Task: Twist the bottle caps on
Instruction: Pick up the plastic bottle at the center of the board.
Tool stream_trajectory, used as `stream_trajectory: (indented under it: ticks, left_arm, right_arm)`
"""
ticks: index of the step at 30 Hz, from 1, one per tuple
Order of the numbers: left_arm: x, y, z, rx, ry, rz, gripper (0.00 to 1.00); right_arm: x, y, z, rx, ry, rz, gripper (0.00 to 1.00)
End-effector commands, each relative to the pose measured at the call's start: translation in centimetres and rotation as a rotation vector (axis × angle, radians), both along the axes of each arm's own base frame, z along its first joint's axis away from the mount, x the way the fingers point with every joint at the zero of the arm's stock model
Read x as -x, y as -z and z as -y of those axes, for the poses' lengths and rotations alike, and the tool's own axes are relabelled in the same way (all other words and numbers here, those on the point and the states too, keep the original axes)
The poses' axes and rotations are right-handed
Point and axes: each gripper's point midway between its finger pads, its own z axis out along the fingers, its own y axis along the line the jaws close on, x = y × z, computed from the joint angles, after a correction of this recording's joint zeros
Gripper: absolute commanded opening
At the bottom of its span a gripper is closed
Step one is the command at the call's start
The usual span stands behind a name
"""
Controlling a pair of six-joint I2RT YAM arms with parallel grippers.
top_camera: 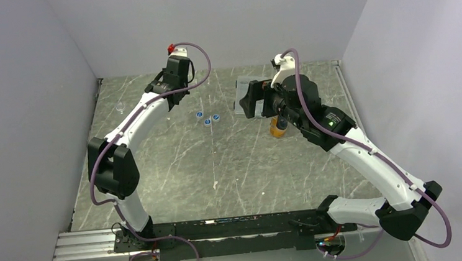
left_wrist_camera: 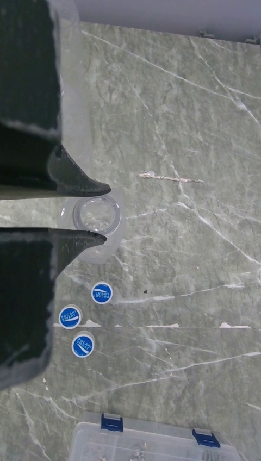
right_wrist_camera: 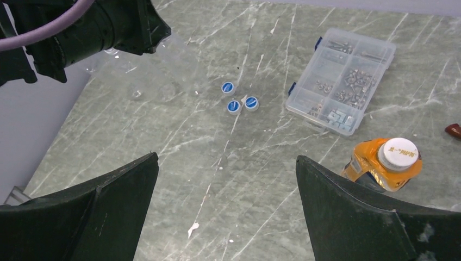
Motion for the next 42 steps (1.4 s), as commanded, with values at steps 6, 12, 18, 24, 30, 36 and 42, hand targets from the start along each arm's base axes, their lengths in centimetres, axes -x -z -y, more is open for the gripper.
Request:
stream_trajectory:
  ticks: [6,12,18,24,30,36,42]
  left_arm:
    - [1.8,-6.7,0.8,0.056,0.111,0.042,0.0]
    - [7.0,-10.8,2.3,0.186,0.259,-0.015,0.0]
    - [12.0,-14.0,3.4,0.307,0.381,-0.034,0.0]
    - [15.5,-16.2,5.6,0.428,0.534,-0.048,0.0]
    - [17.5,-17.3,7.1,0.487,0.653,-0.058,0.0]
    - [19.0,-18.9,8.2,0.536,0.751,-0.03,0.0]
    - [19.8,-19.9,9.1,0.573,0.821,-0.02,0.0]
  right_arm:
    - [-0.1,-0.7,-2.6,0.005,-0.161,0.106,1.0]
    - [1.8,0.6,-7.0,0.046,-0.486,0.16,1.0]
    - [1.9,2.9,-9.0,0.07,-0.6,0.179,1.0]
    - [2.6,4.3,-11.5,0.092,-0.697,0.2,1.0]
    - [3.4,3.7,-12.7,0.061,-0.751,0.219,1.0]
    - [3.2,4.6,-13.6,0.066,-0.768,0.195,1.0]
    - [2.8,3.9,-14.0,0.037,-0.75,0.206,0.98]
